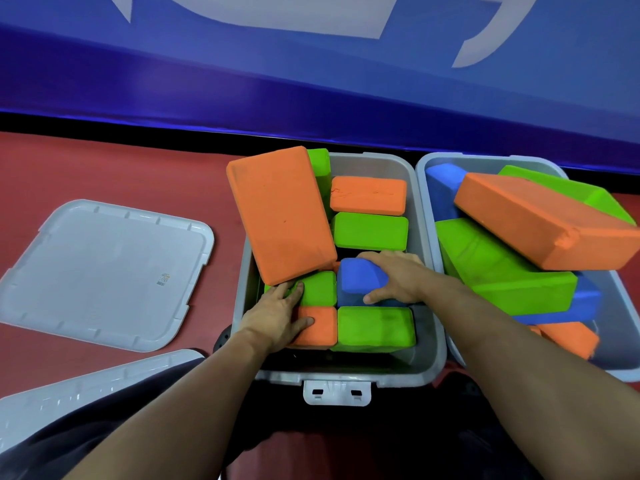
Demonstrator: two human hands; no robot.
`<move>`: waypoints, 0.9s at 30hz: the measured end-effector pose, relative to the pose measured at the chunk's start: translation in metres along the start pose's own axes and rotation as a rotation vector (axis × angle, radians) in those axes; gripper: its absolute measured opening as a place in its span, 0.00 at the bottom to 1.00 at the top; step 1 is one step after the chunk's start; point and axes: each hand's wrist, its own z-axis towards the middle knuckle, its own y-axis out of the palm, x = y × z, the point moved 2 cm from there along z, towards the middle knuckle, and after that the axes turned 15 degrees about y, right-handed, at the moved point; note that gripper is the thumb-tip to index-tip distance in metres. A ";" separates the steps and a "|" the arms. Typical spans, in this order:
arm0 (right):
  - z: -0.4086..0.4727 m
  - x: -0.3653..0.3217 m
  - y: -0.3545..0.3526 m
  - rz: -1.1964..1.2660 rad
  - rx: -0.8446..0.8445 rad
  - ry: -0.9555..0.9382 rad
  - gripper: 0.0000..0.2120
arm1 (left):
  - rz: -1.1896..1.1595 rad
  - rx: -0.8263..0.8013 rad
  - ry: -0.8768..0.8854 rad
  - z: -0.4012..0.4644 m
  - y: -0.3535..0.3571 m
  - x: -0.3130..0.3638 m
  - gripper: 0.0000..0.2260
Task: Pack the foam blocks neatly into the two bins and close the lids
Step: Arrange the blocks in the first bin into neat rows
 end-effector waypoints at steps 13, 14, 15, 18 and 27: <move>0.009 0.000 0.031 0.057 0.050 0.066 0.40 | -0.028 0.006 -0.002 -0.004 0.004 0.001 0.41; 0.010 0.000 0.033 0.062 0.053 0.066 0.40 | -0.028 0.015 0.002 -0.003 0.004 0.000 0.41; 0.012 0.000 0.035 0.073 0.049 0.067 0.41 | -0.030 0.022 0.005 -0.003 0.004 0.000 0.41; 0.014 0.001 0.051 0.081 0.034 0.084 0.45 | -0.038 0.033 0.008 -0.007 0.007 0.000 0.41; 0.026 0.005 0.071 0.067 0.043 0.094 0.37 | -0.058 0.064 0.012 -0.007 0.008 0.002 0.40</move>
